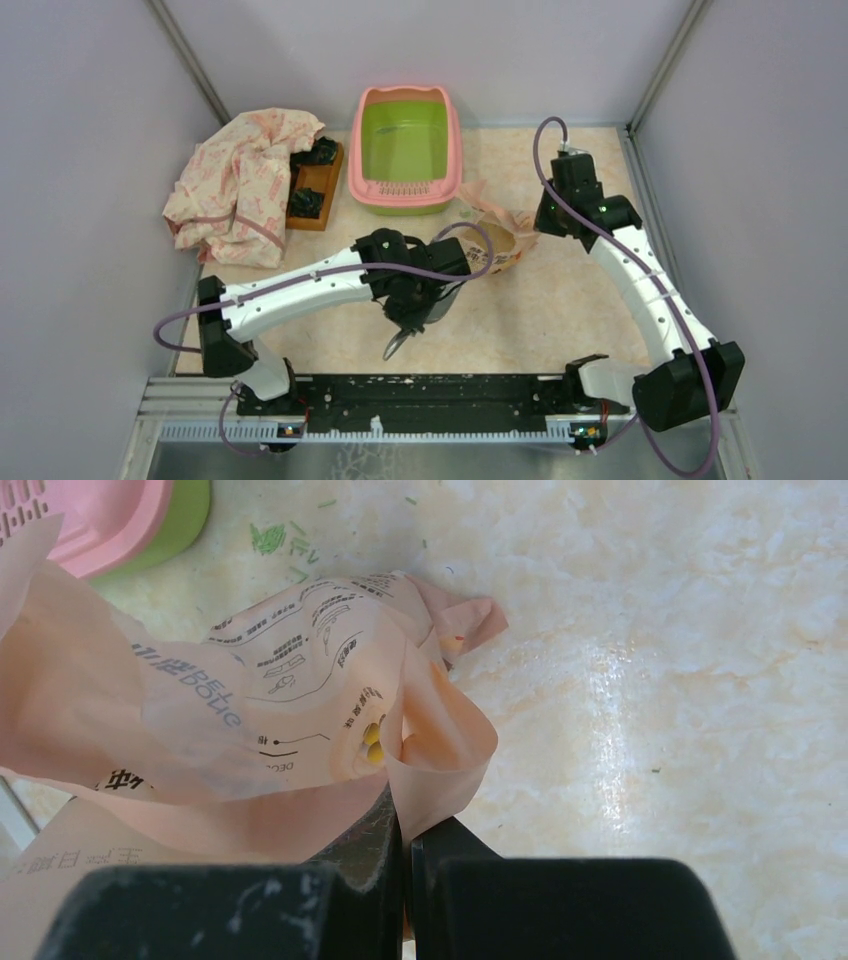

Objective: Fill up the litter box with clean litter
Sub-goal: Place the spatula at the center of the board.

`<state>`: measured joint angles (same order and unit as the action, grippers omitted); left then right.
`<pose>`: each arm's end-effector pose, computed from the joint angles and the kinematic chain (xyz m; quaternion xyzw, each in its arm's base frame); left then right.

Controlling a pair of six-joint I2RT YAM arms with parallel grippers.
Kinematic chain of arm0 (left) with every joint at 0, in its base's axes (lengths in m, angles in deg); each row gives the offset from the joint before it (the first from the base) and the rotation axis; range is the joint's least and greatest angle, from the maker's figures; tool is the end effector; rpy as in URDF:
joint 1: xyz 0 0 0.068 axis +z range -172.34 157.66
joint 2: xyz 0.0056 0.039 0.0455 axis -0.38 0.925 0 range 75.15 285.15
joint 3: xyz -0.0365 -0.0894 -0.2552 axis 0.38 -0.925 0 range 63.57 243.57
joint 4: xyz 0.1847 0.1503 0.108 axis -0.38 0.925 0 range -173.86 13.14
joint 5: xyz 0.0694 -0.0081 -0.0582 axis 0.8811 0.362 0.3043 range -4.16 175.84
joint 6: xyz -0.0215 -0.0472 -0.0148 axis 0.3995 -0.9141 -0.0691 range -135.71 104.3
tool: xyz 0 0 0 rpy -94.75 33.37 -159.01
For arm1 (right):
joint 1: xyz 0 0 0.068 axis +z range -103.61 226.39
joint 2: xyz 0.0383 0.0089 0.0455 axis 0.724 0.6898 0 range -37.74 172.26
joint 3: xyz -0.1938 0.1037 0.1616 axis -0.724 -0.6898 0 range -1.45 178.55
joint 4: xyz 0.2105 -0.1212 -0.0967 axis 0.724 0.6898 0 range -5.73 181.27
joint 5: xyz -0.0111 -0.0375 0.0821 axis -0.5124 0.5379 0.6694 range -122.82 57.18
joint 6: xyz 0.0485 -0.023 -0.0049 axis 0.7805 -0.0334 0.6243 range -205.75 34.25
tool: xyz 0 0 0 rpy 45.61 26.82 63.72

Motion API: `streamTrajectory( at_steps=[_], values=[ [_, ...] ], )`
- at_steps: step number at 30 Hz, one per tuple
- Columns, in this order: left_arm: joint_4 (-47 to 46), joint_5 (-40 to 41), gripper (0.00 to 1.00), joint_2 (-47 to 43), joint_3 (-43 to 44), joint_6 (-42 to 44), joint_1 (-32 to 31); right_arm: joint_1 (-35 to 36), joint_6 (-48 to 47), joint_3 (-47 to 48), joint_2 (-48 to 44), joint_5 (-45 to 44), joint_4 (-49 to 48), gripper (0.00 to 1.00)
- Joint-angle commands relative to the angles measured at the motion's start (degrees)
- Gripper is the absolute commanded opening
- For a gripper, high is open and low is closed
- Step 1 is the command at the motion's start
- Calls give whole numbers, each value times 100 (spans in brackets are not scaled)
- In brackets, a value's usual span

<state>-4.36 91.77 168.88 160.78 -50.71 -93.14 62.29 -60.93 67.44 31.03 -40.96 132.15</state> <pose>0.1037 -0.2864 0.3456 0.2986 0.9452 -0.0659 0.1142 0.2348 0.0616 0.3391 0.0978 0.9257 0.0630 0.3600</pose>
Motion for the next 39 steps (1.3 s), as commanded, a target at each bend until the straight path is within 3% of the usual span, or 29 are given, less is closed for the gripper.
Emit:
streamTrajectory(
  at_steps=[1, 6, 10, 16, 22, 27, 34, 39],
  values=[
    [-307, 102, 0, -669, -1314, -292, -135, -53, -156, 224, 163, -570, -140, 0],
    [-1528, 228, 0, -1227, -2653, -119, -154, -271, -110, 408, 529, -367, -196, 0],
    [-3033, 378, 0, -1549, -3676, 262, -188, -414, -109, 592, 751, -244, -207, 0],
    [-5330, 313, 5, -1379, -4701, 934, -188, -447, -122, 778, 950, -258, -147, 0],
    [-5886, 347, 11, -476, -4650, 1582, -188, -568, -167, 996, 1093, -296, -38, 0],
    [-6270, 340, 34, -214, -4582, 1938, -188, -593, -153, 1157, 1214, -257, 28, 0],
    [-6958, 358, 54, -640, -5212, 1892, -179, -597, -188, 1242, 1294, -250, 64, 0],
    [-7650, 494, 56, -1275, -5898, 1823, -179, -597, -204, 1224, 1311, -176, 42, 0]
  ],
)
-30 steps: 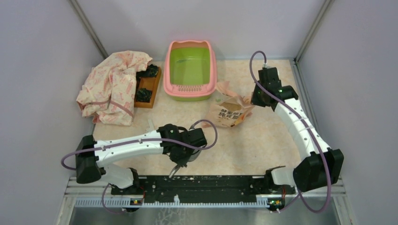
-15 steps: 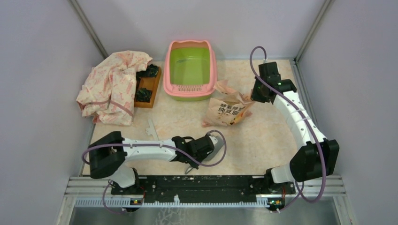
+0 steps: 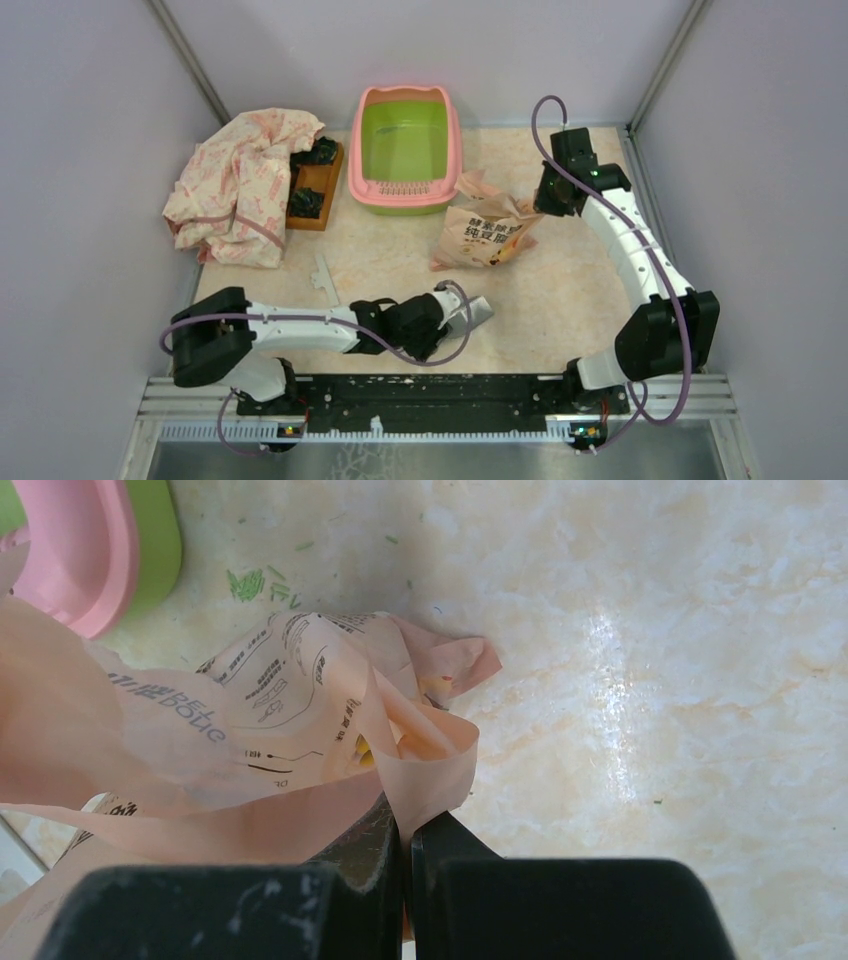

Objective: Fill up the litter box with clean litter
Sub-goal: Place the spatula at the center of the board, then pick up the spatula from the center of the board.

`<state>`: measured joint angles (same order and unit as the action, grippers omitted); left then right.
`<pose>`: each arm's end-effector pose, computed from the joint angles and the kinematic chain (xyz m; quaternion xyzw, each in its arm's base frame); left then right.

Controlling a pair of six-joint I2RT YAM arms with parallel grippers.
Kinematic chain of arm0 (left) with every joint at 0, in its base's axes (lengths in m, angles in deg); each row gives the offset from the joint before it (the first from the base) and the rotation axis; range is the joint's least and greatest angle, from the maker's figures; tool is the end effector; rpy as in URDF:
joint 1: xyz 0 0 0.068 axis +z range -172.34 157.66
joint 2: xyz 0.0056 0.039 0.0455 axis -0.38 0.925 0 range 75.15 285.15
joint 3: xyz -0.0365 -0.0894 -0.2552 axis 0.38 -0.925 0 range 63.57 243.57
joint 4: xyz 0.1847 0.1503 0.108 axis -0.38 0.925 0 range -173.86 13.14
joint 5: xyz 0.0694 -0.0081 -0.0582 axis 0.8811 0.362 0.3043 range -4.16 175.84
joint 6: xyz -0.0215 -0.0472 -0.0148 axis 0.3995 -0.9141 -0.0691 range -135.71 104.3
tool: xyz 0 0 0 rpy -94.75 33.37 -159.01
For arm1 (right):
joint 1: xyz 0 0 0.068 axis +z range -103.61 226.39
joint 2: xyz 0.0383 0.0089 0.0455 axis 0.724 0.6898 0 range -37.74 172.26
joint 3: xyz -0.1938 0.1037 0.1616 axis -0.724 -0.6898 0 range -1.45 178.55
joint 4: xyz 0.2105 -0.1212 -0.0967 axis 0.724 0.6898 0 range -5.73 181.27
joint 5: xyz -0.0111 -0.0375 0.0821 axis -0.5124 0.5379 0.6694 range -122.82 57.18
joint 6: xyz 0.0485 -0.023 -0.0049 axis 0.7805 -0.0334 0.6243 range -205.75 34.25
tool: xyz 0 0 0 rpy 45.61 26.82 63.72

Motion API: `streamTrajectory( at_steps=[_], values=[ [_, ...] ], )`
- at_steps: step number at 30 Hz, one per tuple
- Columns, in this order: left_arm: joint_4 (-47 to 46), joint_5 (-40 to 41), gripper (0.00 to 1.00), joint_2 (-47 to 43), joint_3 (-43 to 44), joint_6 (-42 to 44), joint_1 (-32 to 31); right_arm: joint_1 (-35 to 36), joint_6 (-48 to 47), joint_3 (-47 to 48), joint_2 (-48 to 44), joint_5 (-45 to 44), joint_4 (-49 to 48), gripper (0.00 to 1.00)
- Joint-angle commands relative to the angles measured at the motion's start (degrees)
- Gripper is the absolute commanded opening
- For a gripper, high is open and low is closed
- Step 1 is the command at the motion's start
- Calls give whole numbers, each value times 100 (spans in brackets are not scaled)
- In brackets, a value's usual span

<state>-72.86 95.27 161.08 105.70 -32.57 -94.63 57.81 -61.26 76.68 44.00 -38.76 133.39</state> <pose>0.0916 -0.2674 0.1614 0.4198 0.8526 -0.1557 0.2696 0.2914 0.0551 0.3321 0.1241 0.9383 0.0517 0.3187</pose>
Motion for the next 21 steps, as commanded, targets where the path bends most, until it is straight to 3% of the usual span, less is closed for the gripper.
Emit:
streamTrajectory(
  at_steps=[1, 9, 21],
  values=[
    [-928, 172, 56, -643, -514, 8, -26, -143, -174, 300, 24, -377, -87, 0],
    [-1600, 206, 56, -1637, -1387, -121, 20, -149, -193, 352, 66, -326, -71, 0],
    [-2031, -52, 55, -1795, -1854, -237, 22, -149, -195, 366, 97, -244, -93, 0]
  ],
)
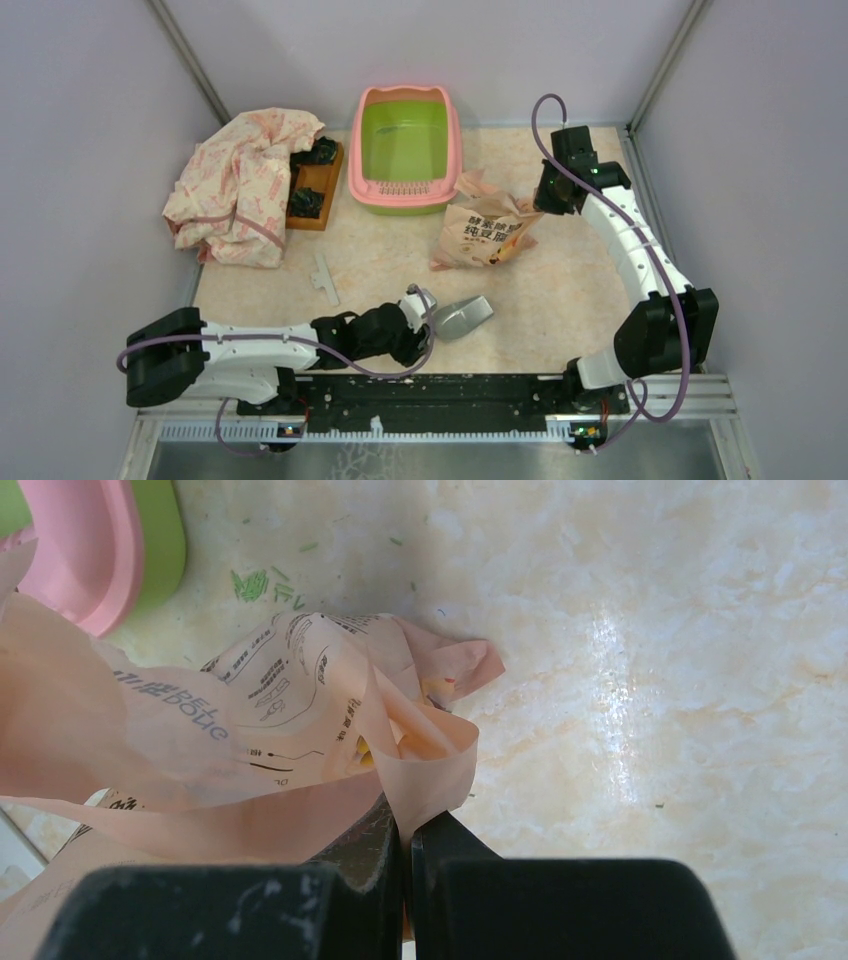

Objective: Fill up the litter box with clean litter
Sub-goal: Pick up the spatula from the center of the board.

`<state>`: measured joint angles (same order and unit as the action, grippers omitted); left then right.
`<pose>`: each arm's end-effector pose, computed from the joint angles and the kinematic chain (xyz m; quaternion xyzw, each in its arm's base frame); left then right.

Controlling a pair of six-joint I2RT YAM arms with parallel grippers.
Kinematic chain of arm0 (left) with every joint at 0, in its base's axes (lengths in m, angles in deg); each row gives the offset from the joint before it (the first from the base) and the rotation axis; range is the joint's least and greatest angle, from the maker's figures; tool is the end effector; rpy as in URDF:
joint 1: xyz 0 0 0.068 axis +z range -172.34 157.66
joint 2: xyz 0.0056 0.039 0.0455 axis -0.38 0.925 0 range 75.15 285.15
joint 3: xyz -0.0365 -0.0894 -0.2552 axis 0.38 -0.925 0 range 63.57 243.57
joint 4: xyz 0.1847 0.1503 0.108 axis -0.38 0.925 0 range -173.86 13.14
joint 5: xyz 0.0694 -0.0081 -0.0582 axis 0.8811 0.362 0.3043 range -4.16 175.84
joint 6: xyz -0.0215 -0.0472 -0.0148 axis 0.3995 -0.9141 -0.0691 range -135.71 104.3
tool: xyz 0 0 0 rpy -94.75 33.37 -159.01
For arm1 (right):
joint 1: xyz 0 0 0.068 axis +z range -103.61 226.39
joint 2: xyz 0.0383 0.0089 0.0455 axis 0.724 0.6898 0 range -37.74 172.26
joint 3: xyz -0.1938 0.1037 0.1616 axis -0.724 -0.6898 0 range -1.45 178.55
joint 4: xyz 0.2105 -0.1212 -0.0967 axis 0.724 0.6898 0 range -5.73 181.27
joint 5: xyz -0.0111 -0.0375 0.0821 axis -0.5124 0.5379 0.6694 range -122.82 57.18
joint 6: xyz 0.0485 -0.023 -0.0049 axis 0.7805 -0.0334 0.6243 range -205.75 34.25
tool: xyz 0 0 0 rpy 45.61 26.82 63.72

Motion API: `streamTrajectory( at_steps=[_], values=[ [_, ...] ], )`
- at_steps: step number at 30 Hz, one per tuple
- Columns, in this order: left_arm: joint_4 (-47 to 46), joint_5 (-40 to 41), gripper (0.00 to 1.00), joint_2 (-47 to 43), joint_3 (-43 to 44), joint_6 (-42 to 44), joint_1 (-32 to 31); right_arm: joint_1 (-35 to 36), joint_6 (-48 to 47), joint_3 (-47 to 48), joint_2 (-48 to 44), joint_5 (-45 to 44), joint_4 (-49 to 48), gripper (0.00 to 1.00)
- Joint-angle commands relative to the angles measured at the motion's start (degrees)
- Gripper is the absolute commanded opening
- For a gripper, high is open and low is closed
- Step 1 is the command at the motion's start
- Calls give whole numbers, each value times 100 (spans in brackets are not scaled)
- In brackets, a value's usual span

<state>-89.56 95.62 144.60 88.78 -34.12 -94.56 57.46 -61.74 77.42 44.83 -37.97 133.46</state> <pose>0.0761 -0.2172 0.1648 0.3731 0.8172 -0.2536 0.3587 0.2953 0.0545 0.3320 0.1209 0.9394 0.0552 0.3159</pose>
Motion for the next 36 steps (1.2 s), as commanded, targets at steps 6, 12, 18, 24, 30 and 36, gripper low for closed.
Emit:
streamTrajectory(
  at_steps=[6, 12, 18, 24, 30, 36],
  values=[
    [-538, -60, 56, -145, -327, -131, 16, -114, -142, 281, 39, -298, -122, 0],
    [-830, -69, 52, 16, -361, -130, 33, -112, -142, 244, 49, -263, -154, 0],
    [-1023, -87, 45, 147, -447, -154, 33, -109, -145, 200, 49, -260, -173, 0],
    [-922, 77, 49, 49, -473, -264, 33, -114, -150, 157, 47, -229, -212, 0],
    [-916, 357, 53, 40, -491, -459, 33, -114, -136, 139, 49, -150, -258, 0],
    [-1196, 517, 48, 120, -581, -588, 29, -112, -133, 131, 49, -115, -260, 0]
  ],
)
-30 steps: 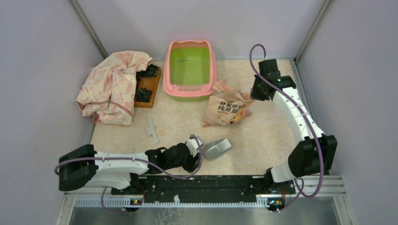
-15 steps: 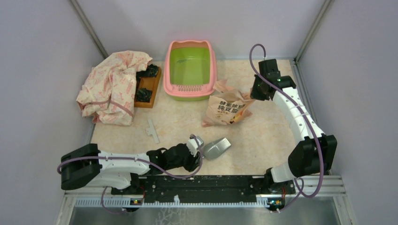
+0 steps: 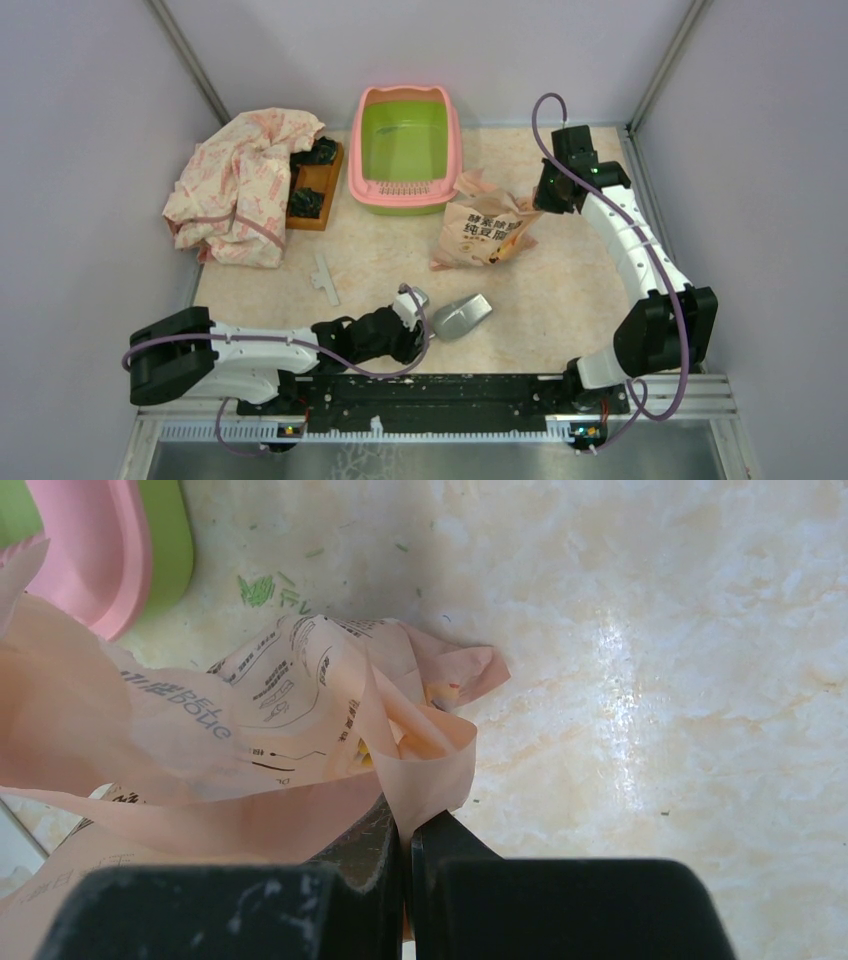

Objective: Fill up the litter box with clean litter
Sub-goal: Pick up the spatula from the center of the board.

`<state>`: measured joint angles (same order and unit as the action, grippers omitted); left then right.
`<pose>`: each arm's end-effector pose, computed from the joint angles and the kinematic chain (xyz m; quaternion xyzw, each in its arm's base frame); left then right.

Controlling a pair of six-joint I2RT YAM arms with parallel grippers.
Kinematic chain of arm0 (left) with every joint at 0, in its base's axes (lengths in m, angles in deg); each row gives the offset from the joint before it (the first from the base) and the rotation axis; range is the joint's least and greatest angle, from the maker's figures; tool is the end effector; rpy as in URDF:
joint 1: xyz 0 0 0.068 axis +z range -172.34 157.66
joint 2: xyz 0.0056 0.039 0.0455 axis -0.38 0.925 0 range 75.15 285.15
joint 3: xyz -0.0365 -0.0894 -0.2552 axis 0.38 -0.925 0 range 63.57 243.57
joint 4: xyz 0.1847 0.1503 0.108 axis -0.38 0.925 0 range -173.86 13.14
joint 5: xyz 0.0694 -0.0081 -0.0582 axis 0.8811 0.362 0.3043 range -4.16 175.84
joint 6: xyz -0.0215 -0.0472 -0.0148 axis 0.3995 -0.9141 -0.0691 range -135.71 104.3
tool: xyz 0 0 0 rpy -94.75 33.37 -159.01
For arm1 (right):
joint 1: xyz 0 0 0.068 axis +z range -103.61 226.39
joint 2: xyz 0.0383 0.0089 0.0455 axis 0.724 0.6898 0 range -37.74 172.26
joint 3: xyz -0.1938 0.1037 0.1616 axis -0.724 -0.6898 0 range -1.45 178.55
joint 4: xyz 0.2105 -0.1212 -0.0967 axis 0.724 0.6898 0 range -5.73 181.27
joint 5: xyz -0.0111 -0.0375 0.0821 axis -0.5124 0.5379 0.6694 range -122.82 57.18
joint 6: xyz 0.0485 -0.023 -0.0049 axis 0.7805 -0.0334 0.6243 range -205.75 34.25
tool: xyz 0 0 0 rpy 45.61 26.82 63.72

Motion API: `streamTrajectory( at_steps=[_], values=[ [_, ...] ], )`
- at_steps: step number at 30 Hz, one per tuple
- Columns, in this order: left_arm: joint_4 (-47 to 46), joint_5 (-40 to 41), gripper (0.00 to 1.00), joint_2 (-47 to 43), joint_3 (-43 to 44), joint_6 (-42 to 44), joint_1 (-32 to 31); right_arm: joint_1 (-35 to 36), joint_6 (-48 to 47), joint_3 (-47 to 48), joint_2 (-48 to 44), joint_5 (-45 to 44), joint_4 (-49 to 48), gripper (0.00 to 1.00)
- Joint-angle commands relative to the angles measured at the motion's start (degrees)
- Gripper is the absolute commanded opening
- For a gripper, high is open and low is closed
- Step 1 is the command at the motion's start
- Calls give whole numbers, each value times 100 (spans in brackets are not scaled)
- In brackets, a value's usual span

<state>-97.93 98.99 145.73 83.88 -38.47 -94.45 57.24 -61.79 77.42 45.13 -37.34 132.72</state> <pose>0.0762 -0.2095 0.1483 0.3227 0.8267 -0.2620 0.3792 0.2976 0.0542 0.3313 0.1206 0.9384 0.0606 0.3180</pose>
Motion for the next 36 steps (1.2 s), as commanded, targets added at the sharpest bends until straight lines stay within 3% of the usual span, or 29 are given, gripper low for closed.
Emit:
streamTrajectory(
  at_steps=[1, 25, 31, 36],
  values=[
    [-397, 194, 47, 58, -89, -164, 17, -92, -129, 137, 16, -178, -190, 0],
    [-340, 553, 46, 334, -76, -584, -303, -92, -129, 39, 86, -86, -294, 0],
    [-193, 714, 25, 318, -56, -637, -321, -92, -129, 50, 102, -84, -297, 0],
    [417, 817, 18, 278, 290, -752, -321, -92, -129, 53, 120, -63, -301, 0]
  ],
)
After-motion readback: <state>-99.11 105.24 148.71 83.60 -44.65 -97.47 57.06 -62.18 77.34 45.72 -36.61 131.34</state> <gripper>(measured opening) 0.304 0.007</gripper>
